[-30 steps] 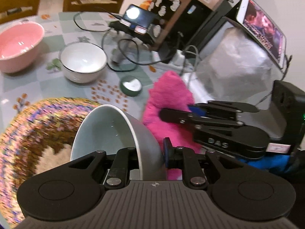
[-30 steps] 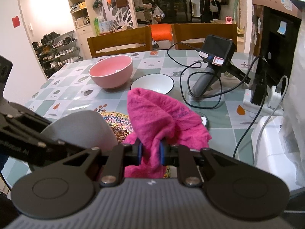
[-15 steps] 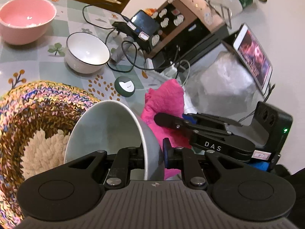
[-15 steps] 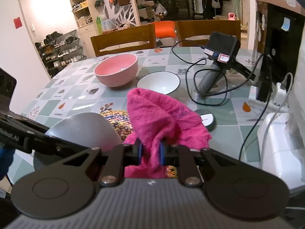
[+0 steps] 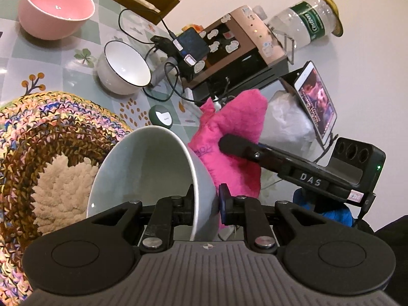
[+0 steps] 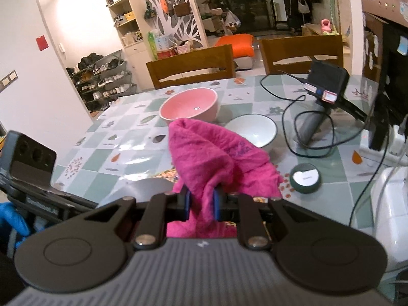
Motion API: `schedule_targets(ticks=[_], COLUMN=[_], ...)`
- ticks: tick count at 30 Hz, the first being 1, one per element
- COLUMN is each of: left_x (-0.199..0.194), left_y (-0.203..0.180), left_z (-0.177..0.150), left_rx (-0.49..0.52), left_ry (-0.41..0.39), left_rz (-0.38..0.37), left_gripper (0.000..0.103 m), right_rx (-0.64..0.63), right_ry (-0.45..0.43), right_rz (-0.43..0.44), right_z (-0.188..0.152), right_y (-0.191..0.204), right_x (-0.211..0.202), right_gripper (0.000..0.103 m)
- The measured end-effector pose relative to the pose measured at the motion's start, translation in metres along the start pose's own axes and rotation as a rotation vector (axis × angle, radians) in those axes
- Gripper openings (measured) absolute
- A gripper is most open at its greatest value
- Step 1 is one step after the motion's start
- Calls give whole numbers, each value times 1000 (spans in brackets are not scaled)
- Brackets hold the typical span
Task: Clean bowl
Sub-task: 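Turn the grey bowl over with the left gripper while the right brings the cloth to its outside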
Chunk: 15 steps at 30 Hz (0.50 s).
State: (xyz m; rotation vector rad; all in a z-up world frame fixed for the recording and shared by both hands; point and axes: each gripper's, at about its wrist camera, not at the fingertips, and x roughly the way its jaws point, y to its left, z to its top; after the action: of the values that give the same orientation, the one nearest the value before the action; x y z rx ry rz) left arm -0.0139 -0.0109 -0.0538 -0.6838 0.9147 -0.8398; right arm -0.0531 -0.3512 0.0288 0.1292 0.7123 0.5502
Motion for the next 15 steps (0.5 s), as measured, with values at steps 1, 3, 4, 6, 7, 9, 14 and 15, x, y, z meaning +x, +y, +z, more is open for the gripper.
schedule_targets(ticks=[1, 3, 4, 6, 7, 9, 14, 15], left_x=[-3, -8, -12, -19, -22, -29, -47, -50], left_y=[3, 7, 11, 16, 18, 23, 36, 39], left_z=[0, 0, 0, 1, 2, 3, 4, 4], left_rx=[-5, -14, -19, -26, -28, -32, -29, -30], left_ry=[-3, -7, -10, -12, -12, -12, -11, -11], left_rz=[-8, -17, -24, -35, -38, -44, -59, -61], left_gripper=[21, 22, 23, 25, 26, 28, 33, 34], right_rx=[4, 11, 15, 20, 21, 23, 30, 31], right_ry=[-2, -5, -6, -7, -7, -6, -4, -4], right_rz=[8, 23, 31, 36, 35, 34, 31, 30], right_z=[1, 2, 2, 3, 4, 5, 7, 8], right_y=[4, 12, 16, 22, 24, 27, 37, 39], right_x=[0, 1, 1, 5, 8, 13, 26, 29], right_gripper=[17, 17, 17, 17, 17, 17, 18, 18])
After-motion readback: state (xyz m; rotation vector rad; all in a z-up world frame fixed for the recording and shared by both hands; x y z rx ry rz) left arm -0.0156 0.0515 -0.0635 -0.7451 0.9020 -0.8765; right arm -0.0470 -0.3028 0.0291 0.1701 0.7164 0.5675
